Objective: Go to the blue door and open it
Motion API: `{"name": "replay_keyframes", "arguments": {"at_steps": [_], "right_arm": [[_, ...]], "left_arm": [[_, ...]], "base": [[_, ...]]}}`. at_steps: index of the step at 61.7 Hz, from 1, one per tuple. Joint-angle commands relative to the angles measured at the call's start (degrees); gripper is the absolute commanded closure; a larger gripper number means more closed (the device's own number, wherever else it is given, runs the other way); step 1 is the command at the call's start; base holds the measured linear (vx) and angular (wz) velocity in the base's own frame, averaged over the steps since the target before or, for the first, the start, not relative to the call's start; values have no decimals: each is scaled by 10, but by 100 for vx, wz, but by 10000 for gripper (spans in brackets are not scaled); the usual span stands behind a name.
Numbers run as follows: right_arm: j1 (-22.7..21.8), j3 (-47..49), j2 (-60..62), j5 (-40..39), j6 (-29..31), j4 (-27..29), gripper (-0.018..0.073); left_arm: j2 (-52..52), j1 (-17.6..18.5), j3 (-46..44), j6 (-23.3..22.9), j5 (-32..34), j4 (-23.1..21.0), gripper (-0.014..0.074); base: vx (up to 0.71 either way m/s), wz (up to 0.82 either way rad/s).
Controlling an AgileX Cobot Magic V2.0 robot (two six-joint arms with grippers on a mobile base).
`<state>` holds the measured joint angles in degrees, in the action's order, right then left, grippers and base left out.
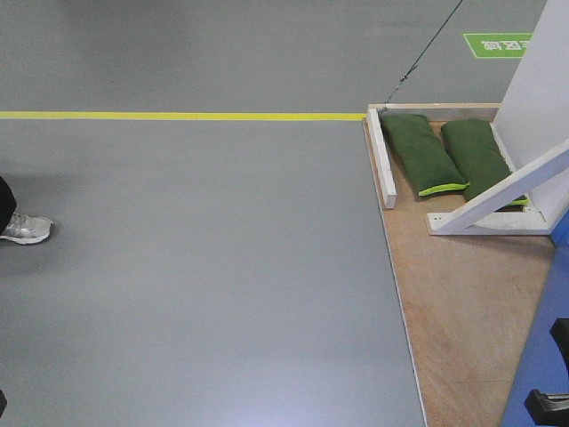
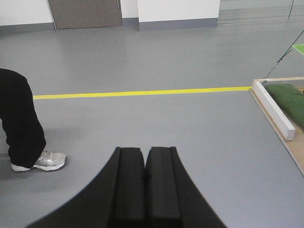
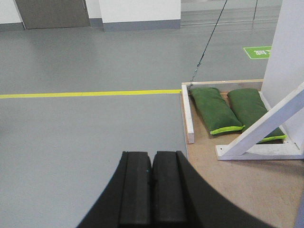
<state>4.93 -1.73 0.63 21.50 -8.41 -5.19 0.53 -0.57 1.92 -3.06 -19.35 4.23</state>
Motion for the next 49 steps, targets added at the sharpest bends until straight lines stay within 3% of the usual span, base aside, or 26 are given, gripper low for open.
{"name": "replay_keyframes", "arguments": {"at_steps": [1, 11, 33, 49], "right_arm": [[-1, -4, 6, -45, 4, -2, 564], [-2, 41, 6, -23, 4, -1, 564], [-2, 288, -4, -23, 4, 8, 564], [-2, 439, -89, -32, 4, -24, 564]], "left_arm": [[11, 3, -20, -2, 48, 0, 526], [11, 3, -20, -2, 48, 0, 526], [11, 3, -20, -2, 48, 0, 526], [11, 3, -20, -2, 48, 0, 526]], "base": [[0, 0], [0, 0], [0, 0], [0, 0]]}}
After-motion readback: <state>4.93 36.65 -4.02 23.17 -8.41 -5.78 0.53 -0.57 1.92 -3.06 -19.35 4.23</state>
